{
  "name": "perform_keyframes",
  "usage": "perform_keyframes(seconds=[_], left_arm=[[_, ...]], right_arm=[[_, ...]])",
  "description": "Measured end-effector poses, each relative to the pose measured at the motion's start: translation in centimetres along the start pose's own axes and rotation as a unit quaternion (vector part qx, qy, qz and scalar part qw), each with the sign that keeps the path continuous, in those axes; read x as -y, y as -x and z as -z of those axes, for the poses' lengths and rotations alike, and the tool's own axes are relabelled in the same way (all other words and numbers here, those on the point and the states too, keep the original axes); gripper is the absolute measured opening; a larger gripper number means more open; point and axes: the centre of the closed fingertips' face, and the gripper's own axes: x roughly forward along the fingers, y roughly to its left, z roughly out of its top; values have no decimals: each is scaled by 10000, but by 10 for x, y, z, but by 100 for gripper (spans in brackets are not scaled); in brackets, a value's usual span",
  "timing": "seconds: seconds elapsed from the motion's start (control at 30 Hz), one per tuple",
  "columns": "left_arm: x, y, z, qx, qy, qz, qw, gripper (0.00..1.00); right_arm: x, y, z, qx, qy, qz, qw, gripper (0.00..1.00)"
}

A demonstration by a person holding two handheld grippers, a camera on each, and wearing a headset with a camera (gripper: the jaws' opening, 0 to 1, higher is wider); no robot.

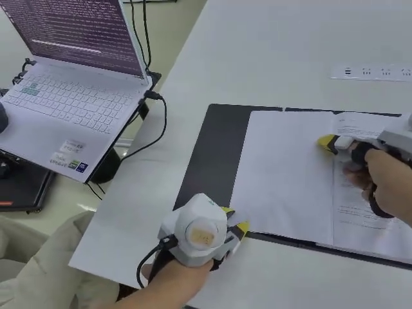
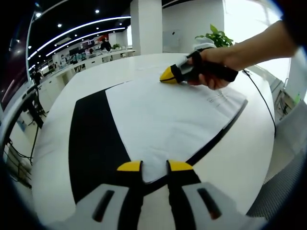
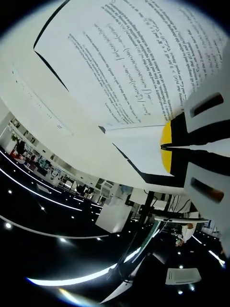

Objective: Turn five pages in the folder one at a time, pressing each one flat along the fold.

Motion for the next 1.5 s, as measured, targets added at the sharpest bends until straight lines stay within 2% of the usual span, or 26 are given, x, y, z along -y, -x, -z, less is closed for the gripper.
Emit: perform_keyframes(seconds=[0.17, 0.23, 0.5, 0.77, 0.9, 0.97, 1.13, 1.2, 1.5], left_arm=[[0, 0, 1, 0, -15, -7, 10000, 18], [0, 0, 1, -2, -40, -2, 10000, 18], [0, 0, 1, 0, -65, -7, 10000, 18], [0, 1, 0, 23, -42, -16, 10000, 18], [0, 1, 0, 16, -45, -20, 10000, 18], [0, 0, 0, 24, -51, -21, 10000, 18], [-1, 0, 0, 28, -16, -18, 10000, 18], [-1, 0, 0, 26, -32, -17, 10000, 18], [-1, 1, 0, 56, -43, -14, 10000, 18]], right_arm=[[6, -13, -15, 91, -79, 29, 9999, 0], [9, -18, -22, 162, -217, 43, 9996, 0], [8, -30, -39, 438, -394, 26, 9983, 0], [11, -39, -59, 806, -556, 97, 9951, 0], [13, -41, -66, 912, -821, 91, 9924, 0], [14, -41, -66, 925, -988, 75, 9908, 0], [12, -35, -61, 871, -1112, -3, 9900, 0], [11, -32, -55, 739, -1293, -94, 9888, 0], [9, -15, -32, 395, -1470, -217, 9881, 0]])
